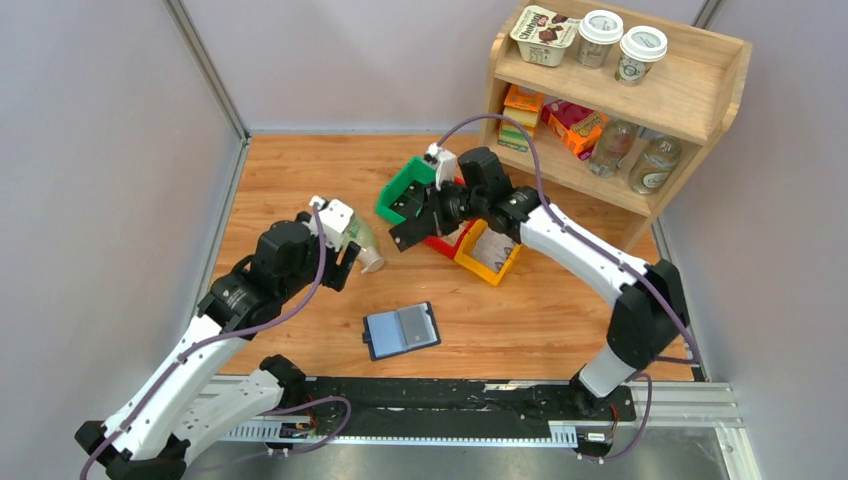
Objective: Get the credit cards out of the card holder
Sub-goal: Place the credit card in the storage box.
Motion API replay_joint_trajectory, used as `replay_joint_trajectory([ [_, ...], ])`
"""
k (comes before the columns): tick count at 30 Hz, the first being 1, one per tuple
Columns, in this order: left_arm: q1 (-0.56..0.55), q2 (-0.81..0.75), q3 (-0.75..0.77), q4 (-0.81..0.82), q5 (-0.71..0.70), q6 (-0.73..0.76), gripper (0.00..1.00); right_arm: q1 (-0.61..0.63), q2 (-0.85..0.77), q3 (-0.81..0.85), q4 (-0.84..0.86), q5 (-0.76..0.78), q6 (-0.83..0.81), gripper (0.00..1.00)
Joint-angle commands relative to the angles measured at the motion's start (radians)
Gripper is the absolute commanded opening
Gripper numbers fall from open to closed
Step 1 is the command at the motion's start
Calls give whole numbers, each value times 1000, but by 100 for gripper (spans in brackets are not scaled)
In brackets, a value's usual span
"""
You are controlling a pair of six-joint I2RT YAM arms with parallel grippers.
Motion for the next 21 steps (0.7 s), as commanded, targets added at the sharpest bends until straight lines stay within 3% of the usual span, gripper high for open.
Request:
replay_joint_trajectory([
  [1, 17, -119, -129, 66, -383, -142, 80, -71, 135, 140, 40, 257, 271, 0],
  [6, 23, -272, -272, 104, -510, -286, 81, -87, 349, 312, 5, 498, 415, 0],
  [10, 23, -321, -309, 130, -518, -277, 80, -90, 498, 467, -32, 657, 515, 0],
  [15, 35, -303, -315, 146, -537, -236, 81, -97, 658, 603, -29, 693, 607, 1],
  [21, 52, -277, -314, 146, -495, -228, 84, -99, 801, 719, 13, 631, 641, 13],
])
